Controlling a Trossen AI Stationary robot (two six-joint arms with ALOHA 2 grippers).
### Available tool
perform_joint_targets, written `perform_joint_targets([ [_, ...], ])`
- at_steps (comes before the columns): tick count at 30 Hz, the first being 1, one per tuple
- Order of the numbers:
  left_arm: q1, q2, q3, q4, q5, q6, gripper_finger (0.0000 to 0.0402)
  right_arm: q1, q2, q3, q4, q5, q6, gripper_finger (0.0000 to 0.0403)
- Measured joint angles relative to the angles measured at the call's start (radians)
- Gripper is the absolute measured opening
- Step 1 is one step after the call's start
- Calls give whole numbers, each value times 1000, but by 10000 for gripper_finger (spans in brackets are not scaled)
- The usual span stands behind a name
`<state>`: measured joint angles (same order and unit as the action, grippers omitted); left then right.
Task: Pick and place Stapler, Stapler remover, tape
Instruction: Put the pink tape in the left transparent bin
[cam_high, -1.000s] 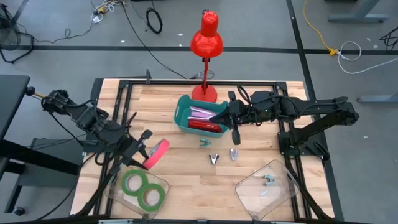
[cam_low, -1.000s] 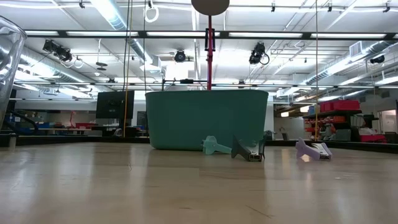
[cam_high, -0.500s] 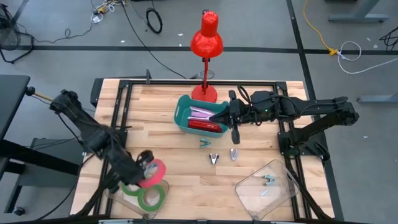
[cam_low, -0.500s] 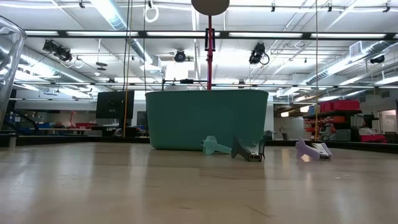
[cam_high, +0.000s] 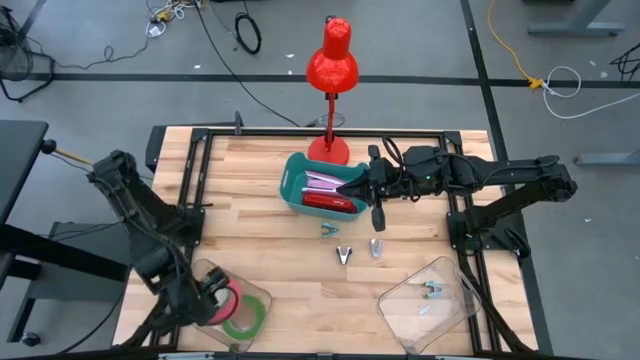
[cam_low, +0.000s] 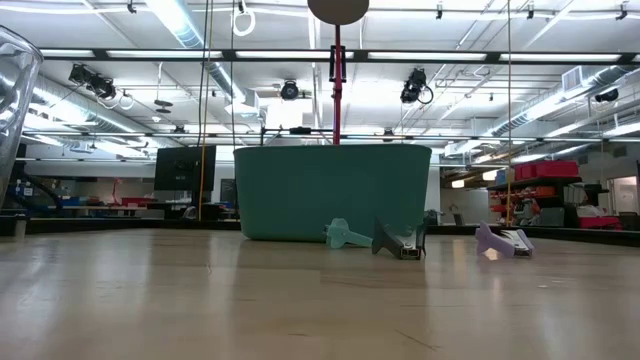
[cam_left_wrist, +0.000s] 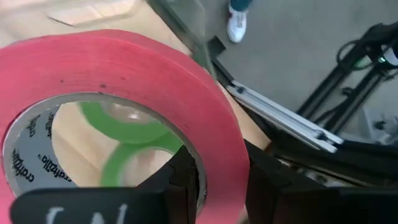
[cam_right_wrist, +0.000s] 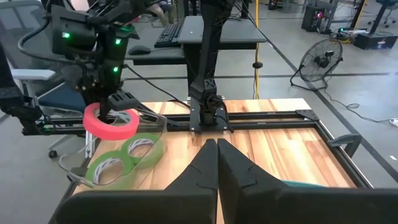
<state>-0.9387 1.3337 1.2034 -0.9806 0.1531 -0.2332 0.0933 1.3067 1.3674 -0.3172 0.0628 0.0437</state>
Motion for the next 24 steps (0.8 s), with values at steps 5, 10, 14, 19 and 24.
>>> perform_joint_targets([
  [5,-54,29,0,-7,7,-76,94,0,0,0,0,0,0,0],
  [10,-90,72,0,-32,39,-104,90,0,0,0,0,0,0,0],
  [14,-105,110,0,-56,46,-100,96,0,0,0,0,0,0,0],
  [19,-104,154,0,-90,52,-93,94,0,0,0,0,0,1,0],
  [24,-105,185,0,-144,49,-43,96,0,0,0,0,0,1,0],
])
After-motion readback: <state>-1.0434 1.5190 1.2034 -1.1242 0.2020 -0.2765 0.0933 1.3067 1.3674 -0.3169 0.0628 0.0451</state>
